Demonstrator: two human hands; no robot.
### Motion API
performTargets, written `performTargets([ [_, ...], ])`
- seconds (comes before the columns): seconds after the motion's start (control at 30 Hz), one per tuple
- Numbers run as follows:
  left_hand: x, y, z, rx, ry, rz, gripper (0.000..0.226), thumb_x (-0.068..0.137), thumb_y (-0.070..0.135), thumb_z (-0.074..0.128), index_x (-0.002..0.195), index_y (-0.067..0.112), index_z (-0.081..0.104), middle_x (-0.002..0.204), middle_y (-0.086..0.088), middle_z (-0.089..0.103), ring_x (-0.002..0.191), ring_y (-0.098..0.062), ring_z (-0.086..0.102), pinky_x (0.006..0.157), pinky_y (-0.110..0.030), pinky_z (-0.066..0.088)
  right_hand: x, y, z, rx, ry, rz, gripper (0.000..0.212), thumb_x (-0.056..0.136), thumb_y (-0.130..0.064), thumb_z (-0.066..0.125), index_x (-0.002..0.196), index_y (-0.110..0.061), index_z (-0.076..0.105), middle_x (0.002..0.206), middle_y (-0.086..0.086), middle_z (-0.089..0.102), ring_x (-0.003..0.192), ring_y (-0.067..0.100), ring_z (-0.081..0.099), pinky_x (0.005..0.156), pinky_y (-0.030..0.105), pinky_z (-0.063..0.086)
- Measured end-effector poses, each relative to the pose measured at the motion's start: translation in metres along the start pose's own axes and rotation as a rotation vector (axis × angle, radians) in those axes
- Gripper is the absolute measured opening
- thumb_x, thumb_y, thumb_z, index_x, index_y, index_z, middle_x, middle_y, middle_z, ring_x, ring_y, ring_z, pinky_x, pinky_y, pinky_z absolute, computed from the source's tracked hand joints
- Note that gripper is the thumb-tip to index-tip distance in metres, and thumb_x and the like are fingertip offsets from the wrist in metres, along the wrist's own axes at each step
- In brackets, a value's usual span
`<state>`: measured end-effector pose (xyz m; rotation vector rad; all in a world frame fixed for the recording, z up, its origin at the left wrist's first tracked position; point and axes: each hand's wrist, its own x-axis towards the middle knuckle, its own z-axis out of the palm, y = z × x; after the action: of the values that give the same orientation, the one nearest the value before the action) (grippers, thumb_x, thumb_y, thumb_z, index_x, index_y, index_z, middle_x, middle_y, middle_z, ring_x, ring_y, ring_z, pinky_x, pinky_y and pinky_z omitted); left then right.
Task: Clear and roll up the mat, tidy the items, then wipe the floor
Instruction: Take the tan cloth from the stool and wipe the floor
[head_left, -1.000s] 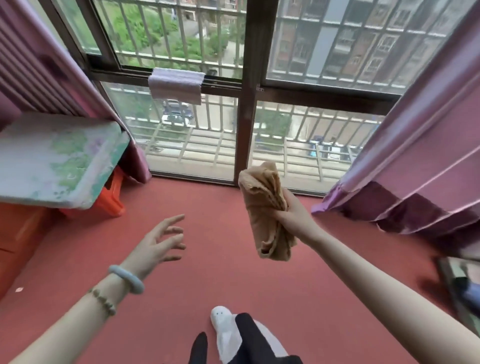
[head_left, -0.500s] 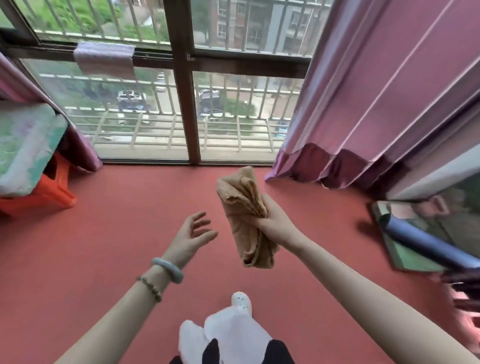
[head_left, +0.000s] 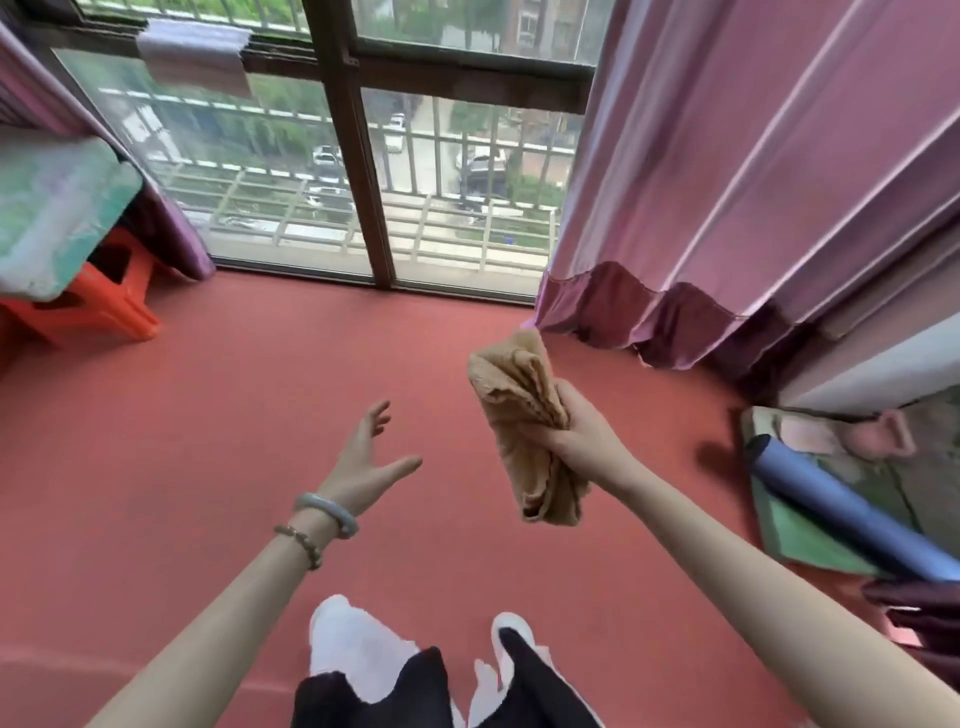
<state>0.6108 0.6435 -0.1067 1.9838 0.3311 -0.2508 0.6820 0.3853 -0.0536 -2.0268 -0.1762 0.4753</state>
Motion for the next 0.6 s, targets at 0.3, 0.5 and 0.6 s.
performTargets([
  [0.3, -0.063, 0.002, 0.078, 0.638, 0.075, 0.044, 0.089, 0.078, 0.033, 0.071, 0.147, 0.021, 0.016, 0.151, -0.005, 0.022, 0.138, -0.024, 0.022, 0.111, -0.043, 0.016, -0.067, 0.104, -0.108, -0.113, 0.056, 0.162, 0.043, 0.079, -0.013, 0.069, 0.117, -0.021, 0.051, 0.103, -0.006, 0.06, 0.098, 0.015, 0.056, 0.08, 0.024, 0.036],
  [0.5, -0.095, -0.005, 0.114, 0.589, 0.043, 0.025, 0.09, 0.079, 0.032, 0.07, 0.147, 0.022, 0.013, 0.152, -0.006, 0.022, 0.14, -0.024, 0.019, 0.113, -0.043, 0.015, -0.11, 0.136, -0.117, -0.058, 0.105, 0.163, 0.041, 0.079, -0.016, 0.07, 0.116, -0.02, 0.051, 0.097, -0.012, 0.06, 0.096, 0.014, 0.057, 0.08, 0.024, 0.038],
  [0.6, -0.115, -0.011, 0.131, 0.559, 0.042, 0.026, 0.09, 0.078, 0.03, 0.071, 0.147, 0.021, 0.014, 0.15, -0.007, 0.024, 0.139, -0.025, 0.022, 0.112, -0.044, 0.017, -0.133, 0.149, -0.122, -0.047, 0.149, 0.162, 0.04, 0.078, -0.015, 0.071, 0.113, -0.019, 0.052, 0.097, -0.01, 0.061, 0.097, 0.015, 0.058, 0.083, 0.026, 0.041],
])
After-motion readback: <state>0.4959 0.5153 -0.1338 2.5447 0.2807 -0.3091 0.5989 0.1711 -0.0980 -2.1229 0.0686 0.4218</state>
